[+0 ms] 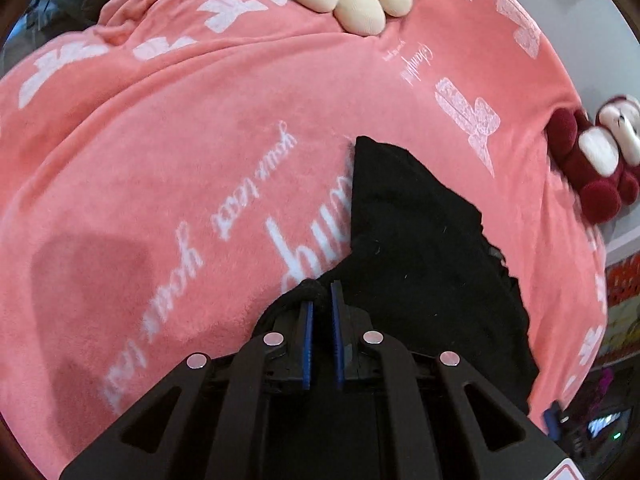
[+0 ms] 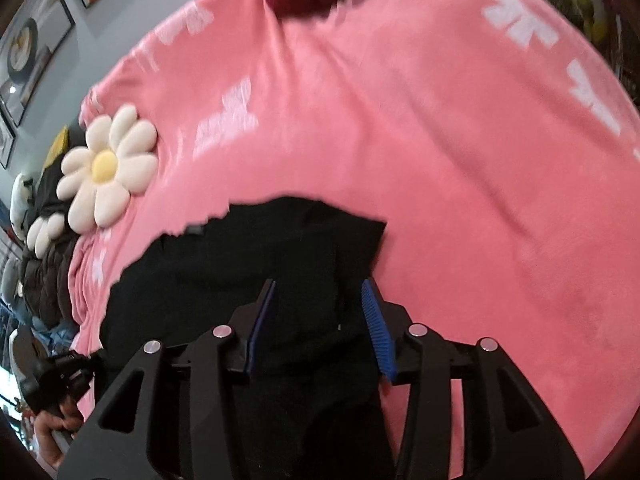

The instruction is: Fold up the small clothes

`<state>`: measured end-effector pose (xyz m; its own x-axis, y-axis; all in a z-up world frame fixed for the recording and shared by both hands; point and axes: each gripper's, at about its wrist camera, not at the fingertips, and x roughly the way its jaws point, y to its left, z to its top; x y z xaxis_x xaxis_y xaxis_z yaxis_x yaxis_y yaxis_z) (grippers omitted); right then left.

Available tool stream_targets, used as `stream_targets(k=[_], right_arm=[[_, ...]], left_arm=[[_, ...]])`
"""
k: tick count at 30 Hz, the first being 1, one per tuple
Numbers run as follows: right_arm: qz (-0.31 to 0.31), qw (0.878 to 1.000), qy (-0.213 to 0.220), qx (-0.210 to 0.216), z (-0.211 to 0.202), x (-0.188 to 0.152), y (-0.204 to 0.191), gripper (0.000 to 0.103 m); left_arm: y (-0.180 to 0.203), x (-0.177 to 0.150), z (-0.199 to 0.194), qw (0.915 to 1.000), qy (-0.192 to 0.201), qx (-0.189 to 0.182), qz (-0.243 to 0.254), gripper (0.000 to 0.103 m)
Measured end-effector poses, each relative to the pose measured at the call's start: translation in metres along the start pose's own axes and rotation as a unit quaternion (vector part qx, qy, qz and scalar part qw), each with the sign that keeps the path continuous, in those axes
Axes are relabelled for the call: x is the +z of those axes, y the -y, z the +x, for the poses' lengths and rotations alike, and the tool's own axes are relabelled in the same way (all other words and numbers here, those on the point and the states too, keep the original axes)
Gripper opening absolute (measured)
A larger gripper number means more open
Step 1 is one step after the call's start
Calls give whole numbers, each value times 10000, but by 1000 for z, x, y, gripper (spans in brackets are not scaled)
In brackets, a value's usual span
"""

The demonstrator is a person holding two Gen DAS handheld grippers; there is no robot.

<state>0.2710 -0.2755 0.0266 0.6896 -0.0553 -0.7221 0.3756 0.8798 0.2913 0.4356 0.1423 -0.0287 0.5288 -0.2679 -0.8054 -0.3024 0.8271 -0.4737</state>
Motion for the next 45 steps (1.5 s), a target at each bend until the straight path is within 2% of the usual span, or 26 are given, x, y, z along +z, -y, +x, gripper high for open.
stream_targets(k=[2, 3, 4, 5, 6, 8, 10, 13, 16, 17, 19, 20, 22, 23, 24, 26, 29, 30, 31, 35, 39, 40, 41, 43, 44, 45], right_arm=[[-125, 9984, -517, -190, 26, 0, 0, 47], [-213, 9967, -741, -241, 41, -3, -1, 42], [-388, 9956, -796, -294, 46, -6, -4, 33], [-528, 9953, -715, -387, 44, -7, -7, 17], [-596, 9961, -511, -397, 36, -6, -9, 11], [-502, 9975, -250, -430, 28, -6, -3, 11], [-612, 9924, -700, -804, 50, -14, 10, 11], [-186, 9961, -448, -734, 19, -15, 21, 14], [-236, 9981, -311, -484, -26, -29, 22, 17], [-360, 9975, -316, -516, -44, -42, 23, 21], [-433, 9967, -422, -544, -67, -65, 29, 38], [-467, 9962, -474, -567, -85, -83, 32, 45], [-577, 9939, -580, -744, -106, -110, 33, 50], [-604, 9923, -655, -863, -113, -124, 31, 58], [-580, 9912, -724, -949, -125, -140, 33, 65], [-430, 9901, -881, -1006, -143, -175, 44, 68], [-152, 9885, -1082, -1047, -154, -206, 57, 73], [7, 9883, -1166, -980, -155, -215, 61, 74], [132, 9881, -1241, -896, -155, -222, 65, 74], [247, 9880, -1333, -738, -146, -232, 63, 74], [194, 9873, -1415, -691, -128, -238, 56, 75], [199, 9885, -1323, -704, -128, -240, 55, 75], [144, 9901, -1231, -655, -129, -239, 52, 67], [188, 9912, -1213, -496, -134, -239, 52, 40], [353, 9907, -1288, -260, -136, -237, 53, 10], [448, 9903, -1299, -181, -138, -236, 54, 7]], left_arm=[[5, -1, -1, 9997, 15, 119, 208, 9], [6, -2, -1, 9995, 13, 159, 276, 9], [7, -1, -1, 9993, 4, 178, 318, 9], [6, -1, -1, 9993, -9, 174, 328, 9], [6, -1, -1, 9993, -31, 165, 336, 10], [6, 1, 0, 9990, -67, 177, 398, 11], [6, 0, 2, 9984, -72, 228, 522, 11], [9, -3, -3, 9971, -38, 296, 696, 11], [4, -9, -19, 9970, -117, 53, 765, 12], [1, -13, -28, 9966, -121, -7, 812, 15], [-10, -26, -50, 9955, -167, -38, 929, 22], [-17, -33, -59, 9951, -208, -94, 961, 30], [-39, -53, -81, 9944, -338, -129, 989, 42], [-50, -65, -91, 9940, -422, -74, 1002, 48], [-63, -77, -99, 9935, -515, -2, 1016, 51], [-89, -104, -115, 9927, -701, 92, 977, 53], [-124, -142, -133, 9930, -930, -36, 727, 56], [-128, -152, -142, 9933, -841, -91, 786, 66], [-131, -162, -148, 9930, -835, -62, 839, 68], [-129, -184, -154, 9927, -686, -4, 987, 69], [-122, -187, -151, 9920, -533, 222, 1121, 69], [-121, -189, -150, 9912, -541, 267, 1180, 68], [-120, -189, -150, 9902, -571, 295, 1240, 66], [-122, -190, -153, 9892, -715, 226, 1259, 52], [-122, -191, -154, 9890, -784, 217, 1237, 25], [-123, -191, -154, 9885, -869, 238, 1212, 4]])
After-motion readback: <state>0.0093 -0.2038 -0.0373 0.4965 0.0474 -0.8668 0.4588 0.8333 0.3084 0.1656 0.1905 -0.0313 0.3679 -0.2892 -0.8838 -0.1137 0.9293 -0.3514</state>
